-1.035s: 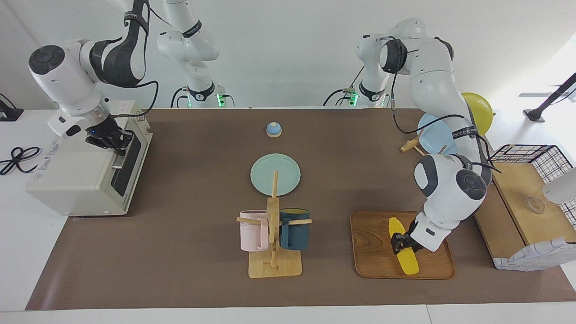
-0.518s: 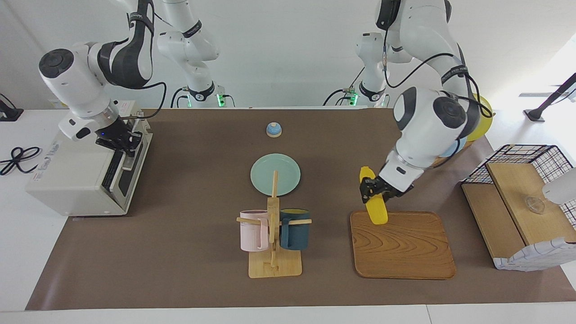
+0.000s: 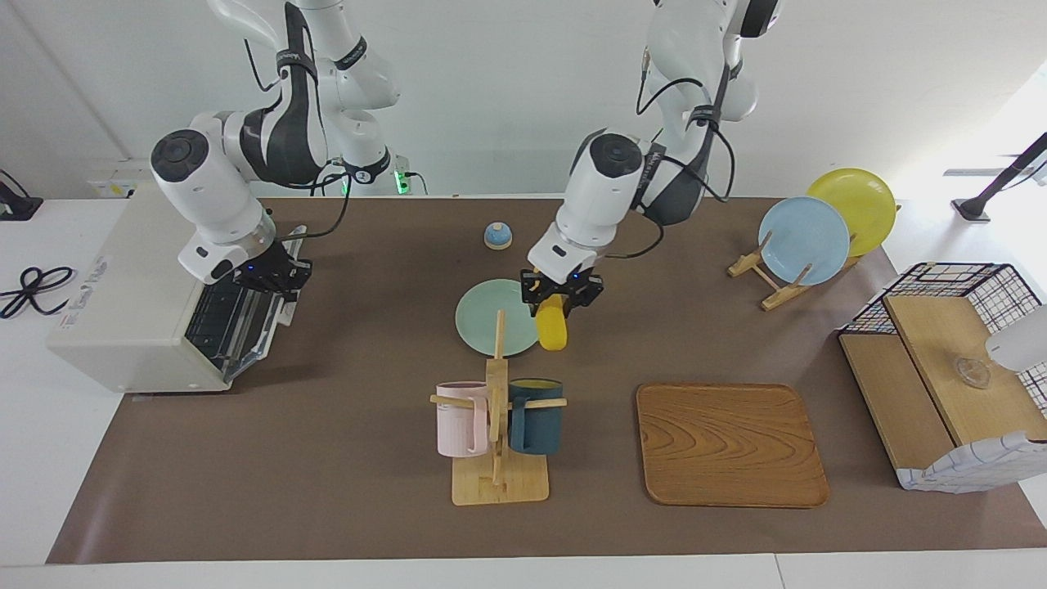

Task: Put corn in oven
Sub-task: 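Carry the corn to the green plate while the right gripper reaches the oven, then lower the corn onto the plate while the right gripper pulls the oven door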

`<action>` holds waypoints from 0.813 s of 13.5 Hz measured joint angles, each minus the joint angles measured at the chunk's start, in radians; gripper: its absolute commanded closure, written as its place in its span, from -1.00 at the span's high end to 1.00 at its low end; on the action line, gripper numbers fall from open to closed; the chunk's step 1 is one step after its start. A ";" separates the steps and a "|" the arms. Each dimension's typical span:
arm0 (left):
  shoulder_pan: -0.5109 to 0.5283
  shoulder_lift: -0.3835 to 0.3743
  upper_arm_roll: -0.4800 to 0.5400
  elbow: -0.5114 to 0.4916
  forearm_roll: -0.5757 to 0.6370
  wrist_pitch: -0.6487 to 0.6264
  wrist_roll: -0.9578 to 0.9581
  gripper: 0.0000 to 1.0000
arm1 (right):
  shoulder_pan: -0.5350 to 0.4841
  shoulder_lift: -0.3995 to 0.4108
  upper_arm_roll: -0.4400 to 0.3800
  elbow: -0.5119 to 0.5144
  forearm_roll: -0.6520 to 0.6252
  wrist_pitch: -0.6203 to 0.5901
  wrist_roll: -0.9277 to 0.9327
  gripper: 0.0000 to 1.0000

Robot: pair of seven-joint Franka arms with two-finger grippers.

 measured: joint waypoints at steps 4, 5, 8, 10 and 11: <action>-0.076 0.054 0.004 -0.047 0.000 0.114 -0.030 -1.00 | 0.020 0.017 0.004 -0.049 0.005 0.089 0.006 -1.00; -0.080 0.072 0.006 -0.048 0.000 0.132 -0.030 -1.00 | 0.021 0.017 0.006 -0.067 0.008 0.117 0.006 -1.00; -0.089 0.105 0.007 -0.048 0.000 0.156 -0.030 -1.00 | 0.023 0.029 0.016 -0.107 0.013 0.188 0.006 -1.00; -0.094 0.108 0.007 -0.048 0.000 0.162 -0.030 0.34 | 0.027 0.042 0.017 -0.115 0.013 0.206 0.006 -1.00; -0.094 0.108 0.008 -0.048 0.000 0.162 -0.030 0.99 | 0.029 0.050 0.017 -0.116 0.013 0.212 0.006 -1.00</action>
